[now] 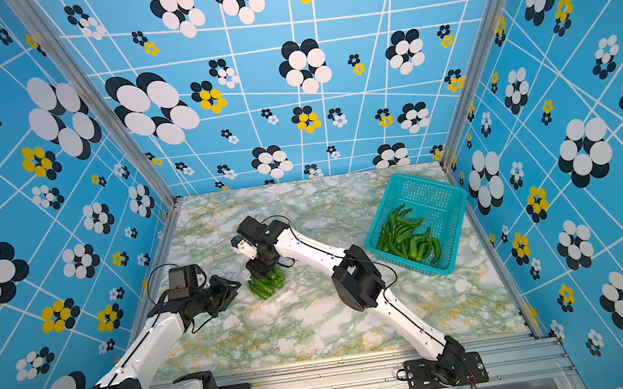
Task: Take small green peppers out of containers
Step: Pick up the green pepper from the packing box.
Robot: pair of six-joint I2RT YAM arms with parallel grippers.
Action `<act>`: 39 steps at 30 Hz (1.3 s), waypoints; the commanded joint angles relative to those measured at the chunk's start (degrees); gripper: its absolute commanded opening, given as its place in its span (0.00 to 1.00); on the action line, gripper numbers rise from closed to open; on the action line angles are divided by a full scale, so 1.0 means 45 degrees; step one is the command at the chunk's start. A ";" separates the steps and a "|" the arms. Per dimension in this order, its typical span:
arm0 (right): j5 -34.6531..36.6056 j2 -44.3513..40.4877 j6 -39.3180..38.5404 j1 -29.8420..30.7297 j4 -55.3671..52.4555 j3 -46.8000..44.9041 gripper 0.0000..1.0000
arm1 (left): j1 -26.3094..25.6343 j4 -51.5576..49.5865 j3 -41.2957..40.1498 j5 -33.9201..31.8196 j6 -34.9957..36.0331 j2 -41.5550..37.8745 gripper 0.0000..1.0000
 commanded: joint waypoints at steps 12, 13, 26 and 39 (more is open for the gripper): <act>-0.0146 0.0817 0.0186 0.0161 -0.0367 0.0832 0.42 | -0.0038 0.0312 -0.0323 0.0247 -0.0078 -0.0181 0.34; -0.0135 0.0828 0.0194 0.0171 -0.0367 0.0841 0.42 | -0.0029 0.0299 -0.0326 0.0247 -0.0078 -0.0191 0.34; -0.0160 0.0984 0.0226 0.0164 -0.0244 0.0865 0.22 | -0.0041 0.0273 -0.0329 0.0262 -0.0039 -0.0229 0.34; 0.0075 -0.1047 -0.0031 0.0150 -0.0544 0.0266 0.00 | -0.0151 0.0147 0.0016 0.0142 -0.0019 -0.0114 0.34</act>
